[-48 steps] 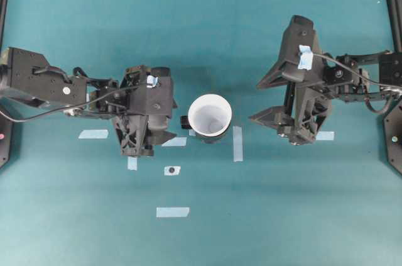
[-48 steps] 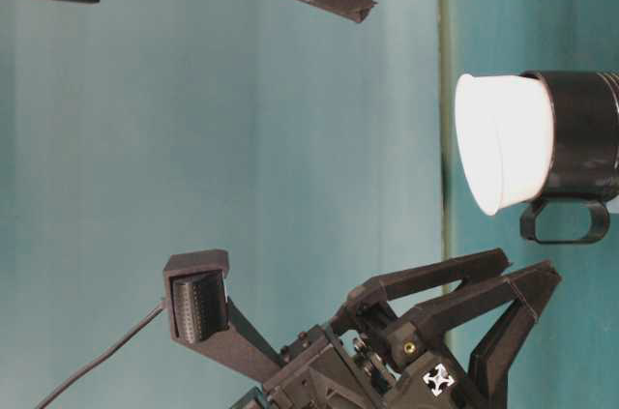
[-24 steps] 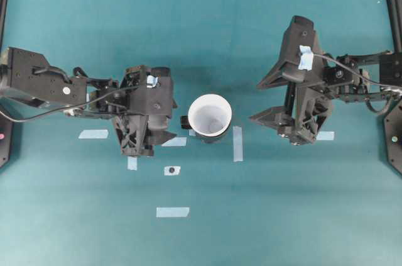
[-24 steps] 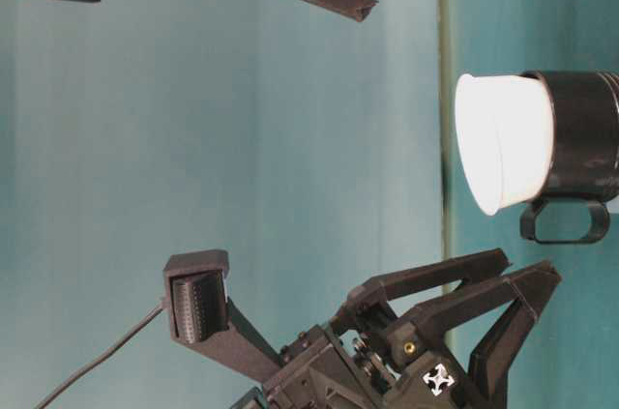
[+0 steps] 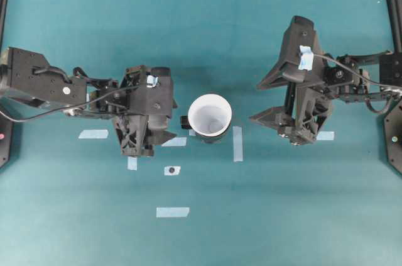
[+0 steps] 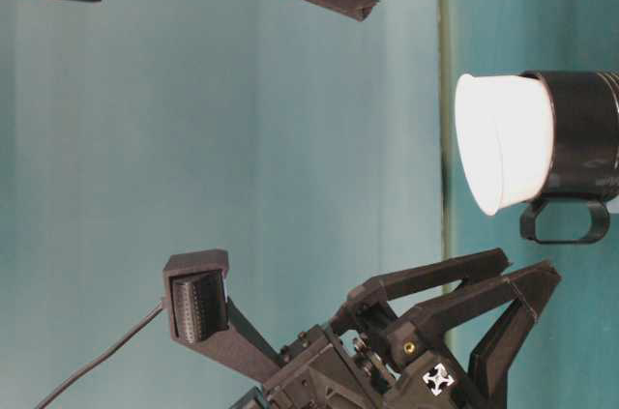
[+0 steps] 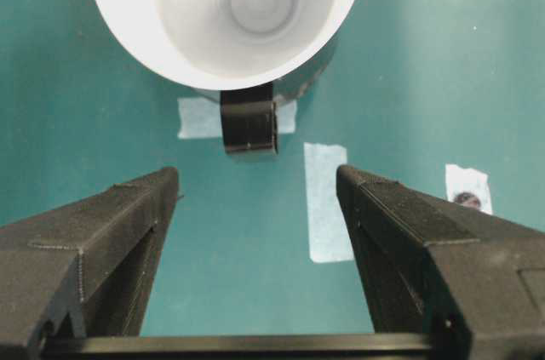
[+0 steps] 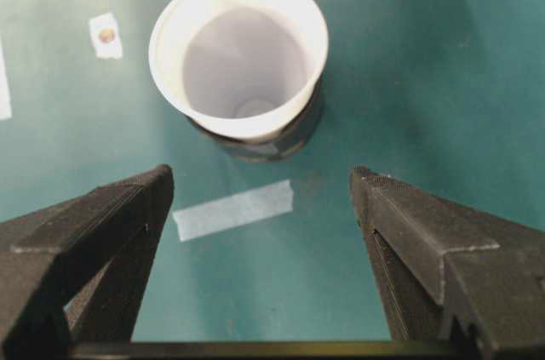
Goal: Holding the cup holder with the left arm, the right arm places the cup into the cup holder.
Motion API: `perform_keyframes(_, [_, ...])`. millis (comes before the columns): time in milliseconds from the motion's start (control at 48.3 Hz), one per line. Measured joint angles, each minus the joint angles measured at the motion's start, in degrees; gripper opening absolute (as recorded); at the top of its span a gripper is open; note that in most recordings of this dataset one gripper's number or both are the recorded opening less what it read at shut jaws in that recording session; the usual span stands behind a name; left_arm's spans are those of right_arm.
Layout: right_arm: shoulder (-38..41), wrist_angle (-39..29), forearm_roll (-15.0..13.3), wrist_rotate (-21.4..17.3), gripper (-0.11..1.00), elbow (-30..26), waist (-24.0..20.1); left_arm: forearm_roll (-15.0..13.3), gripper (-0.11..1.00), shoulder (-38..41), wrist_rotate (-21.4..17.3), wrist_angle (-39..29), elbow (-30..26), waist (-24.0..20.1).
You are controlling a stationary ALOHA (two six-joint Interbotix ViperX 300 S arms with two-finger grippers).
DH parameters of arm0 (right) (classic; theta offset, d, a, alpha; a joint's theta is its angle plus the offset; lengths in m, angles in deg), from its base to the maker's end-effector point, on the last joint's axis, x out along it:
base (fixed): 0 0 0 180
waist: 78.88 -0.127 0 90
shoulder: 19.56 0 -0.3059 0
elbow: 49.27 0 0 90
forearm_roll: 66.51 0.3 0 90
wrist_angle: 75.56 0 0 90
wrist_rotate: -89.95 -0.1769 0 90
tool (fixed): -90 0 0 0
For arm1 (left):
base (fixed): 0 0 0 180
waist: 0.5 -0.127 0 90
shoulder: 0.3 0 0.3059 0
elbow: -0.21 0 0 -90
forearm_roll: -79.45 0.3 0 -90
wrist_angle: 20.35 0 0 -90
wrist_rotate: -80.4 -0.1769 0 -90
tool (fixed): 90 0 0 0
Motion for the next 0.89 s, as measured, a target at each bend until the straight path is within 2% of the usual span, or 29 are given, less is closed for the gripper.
perform_keyframes(891, [0.00,0.70,0.00,0.00,0.89,0.26,0.00,-0.09,0.81,0.09,0.00,0.00,-0.53,0.09])
